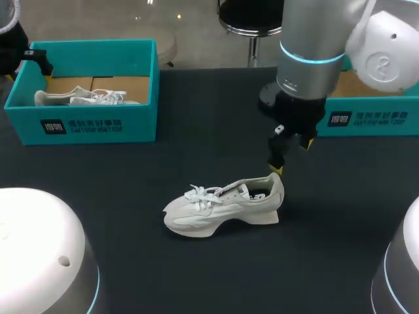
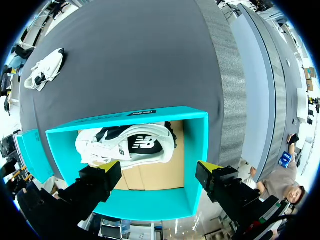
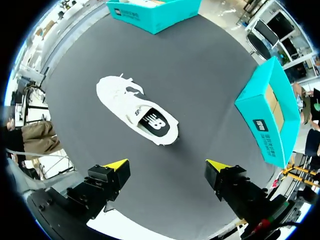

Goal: Take the shoe out of the shoebox, open the shoe tongue, remove and reinsert the insole, then place the shoe into the shoebox

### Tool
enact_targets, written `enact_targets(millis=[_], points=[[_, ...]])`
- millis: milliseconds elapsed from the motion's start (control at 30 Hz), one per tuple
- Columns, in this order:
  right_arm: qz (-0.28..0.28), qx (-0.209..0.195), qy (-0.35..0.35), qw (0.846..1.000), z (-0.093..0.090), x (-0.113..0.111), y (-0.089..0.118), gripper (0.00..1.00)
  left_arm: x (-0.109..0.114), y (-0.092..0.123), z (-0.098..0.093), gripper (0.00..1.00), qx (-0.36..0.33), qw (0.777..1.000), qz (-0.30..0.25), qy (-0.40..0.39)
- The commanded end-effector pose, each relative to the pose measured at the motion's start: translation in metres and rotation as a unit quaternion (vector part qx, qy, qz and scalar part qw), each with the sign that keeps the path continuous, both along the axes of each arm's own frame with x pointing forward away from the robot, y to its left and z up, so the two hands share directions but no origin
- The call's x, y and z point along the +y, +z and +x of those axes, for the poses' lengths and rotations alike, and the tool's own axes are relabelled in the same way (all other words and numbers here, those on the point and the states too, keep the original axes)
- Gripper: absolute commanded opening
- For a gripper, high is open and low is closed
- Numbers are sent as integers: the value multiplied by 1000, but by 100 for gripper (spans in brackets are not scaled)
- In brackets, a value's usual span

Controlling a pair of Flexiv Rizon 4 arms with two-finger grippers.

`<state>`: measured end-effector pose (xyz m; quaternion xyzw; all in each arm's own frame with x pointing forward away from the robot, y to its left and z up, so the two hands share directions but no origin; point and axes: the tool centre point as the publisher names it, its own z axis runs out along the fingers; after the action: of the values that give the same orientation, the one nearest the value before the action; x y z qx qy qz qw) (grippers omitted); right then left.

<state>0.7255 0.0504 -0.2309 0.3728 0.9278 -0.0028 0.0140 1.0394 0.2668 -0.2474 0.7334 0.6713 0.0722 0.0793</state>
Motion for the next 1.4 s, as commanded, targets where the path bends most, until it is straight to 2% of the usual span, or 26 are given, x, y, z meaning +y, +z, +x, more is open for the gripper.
enact_targets(millis=[33,400,433,467,533,600,667,733,967,1033,1200,1267,1300,1367,1400], points=[[78,-73,240,965,-6,-9,-2,100,0,0,-1,100,-1,1000,1,0],[78,-73,240,965,-6,-9,-2,100,0,0,-1,100,-1,1000,1,0],[78,-81,257,960,-6,-11,-1,100,0,0,-1,100,-1,1000,1,0],[58,-71,286,954,-5,-13,-1,100,0,0,-1,100,-1,1000,1,0],[63,-94,320,941,-8,-20,1,100,0,0,-1,100,-1,1000,1,0],[65,-87,332,937,-9,-27,1,100,0,0,-1,100,-1,1000,1,0],[93,-98,349,927,-9,-34,-1,100,0,0,-1,100,-1,1000,1,0],[114,-90,352,925,-9,-42,-4,100,0,0,-1,100,-1,1000,1,0],[167,-59,327,928,-6,-61,1,100,0,0,-1,100,-1,1000,1,0],[183,-72,316,928,-6,-63,3,100,0,0,-1,100,-1,1000,1,0],[256,-129,304,908,-7,-72,-2,100,0,0,-1,100,-1,1000,1,0],[261,-131,312,904,-7,-72,-2,100,0,0,-1,100,-1,1000,1,0],[261,-139,308,904,-7,-72,-2,100,0,0,-1,100,-1,1000,1,0],[241,-121,299,915,-5,-69,3,100,0,0,-1,100,-1,1000,1,0],[241,-121,299,915,-5,-69,3,100,0,0,-1,100,-1,1000,1,0]])
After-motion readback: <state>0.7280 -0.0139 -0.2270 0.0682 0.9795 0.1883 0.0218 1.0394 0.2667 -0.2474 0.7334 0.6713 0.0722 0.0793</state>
